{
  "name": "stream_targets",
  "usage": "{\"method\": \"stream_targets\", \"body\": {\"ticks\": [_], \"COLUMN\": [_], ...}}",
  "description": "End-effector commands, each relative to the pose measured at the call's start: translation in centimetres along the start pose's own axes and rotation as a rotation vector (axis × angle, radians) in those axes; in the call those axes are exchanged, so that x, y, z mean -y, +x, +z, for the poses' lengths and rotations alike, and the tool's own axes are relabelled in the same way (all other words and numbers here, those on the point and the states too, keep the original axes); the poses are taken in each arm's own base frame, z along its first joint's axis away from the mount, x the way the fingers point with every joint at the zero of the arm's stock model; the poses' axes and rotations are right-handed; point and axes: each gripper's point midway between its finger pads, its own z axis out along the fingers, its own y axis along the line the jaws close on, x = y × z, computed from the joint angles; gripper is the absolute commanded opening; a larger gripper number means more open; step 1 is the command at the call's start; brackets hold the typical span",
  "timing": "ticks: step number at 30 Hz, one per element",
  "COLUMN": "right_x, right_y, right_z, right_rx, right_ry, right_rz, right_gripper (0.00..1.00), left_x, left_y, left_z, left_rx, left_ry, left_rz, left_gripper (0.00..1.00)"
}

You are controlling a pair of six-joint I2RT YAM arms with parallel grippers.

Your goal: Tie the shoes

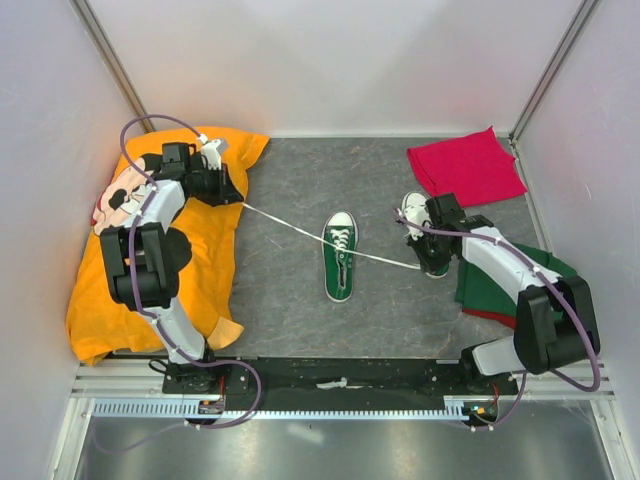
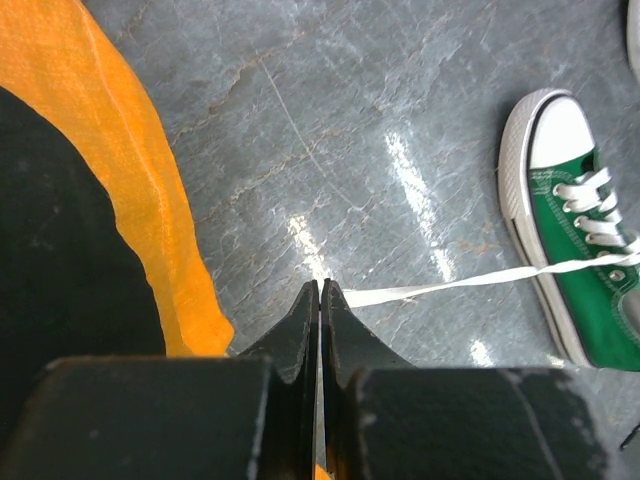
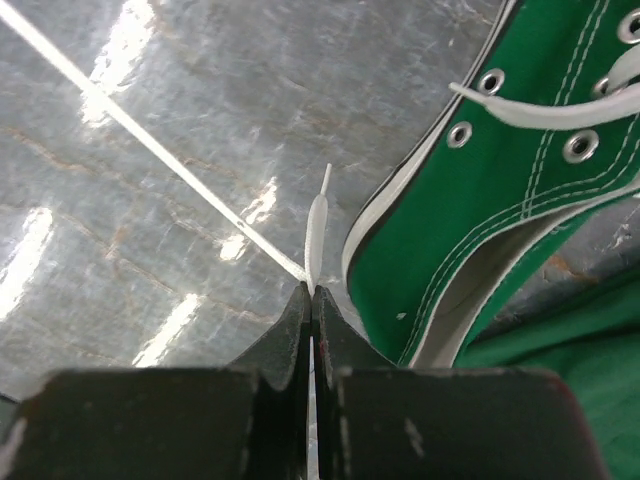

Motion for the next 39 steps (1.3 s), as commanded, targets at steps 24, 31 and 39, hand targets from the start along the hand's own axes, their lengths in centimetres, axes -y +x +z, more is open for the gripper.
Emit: {"method": "stream_targets", "body": {"ticks": [24,31,39], "right_x": [4.0,3.3,-0.1], "right_y": [-7.2,-12.6,-16.5], "right_z": [2.9,-4.9,-12.2], "right_rx": [0.082,0.358,0.736], "right_ry": [0.06,0.071,0.023], "right_rz": [0.072,-0.014,-0.217], "right_gripper": [0.5,0.89,0.98], "left_x": [4.3,10.5,17.3], "left_y": [7.3,-0.6,-1.0], "left_z": [2.5,-2.3,-5.3], "left_rx": [-0.235,0.077,0.236], "left_ry": [-0.122,0.05,0.351], "left_rz": [0.316,0.496,0.717], "left_gripper": [0.37,0.59,0.83]}}
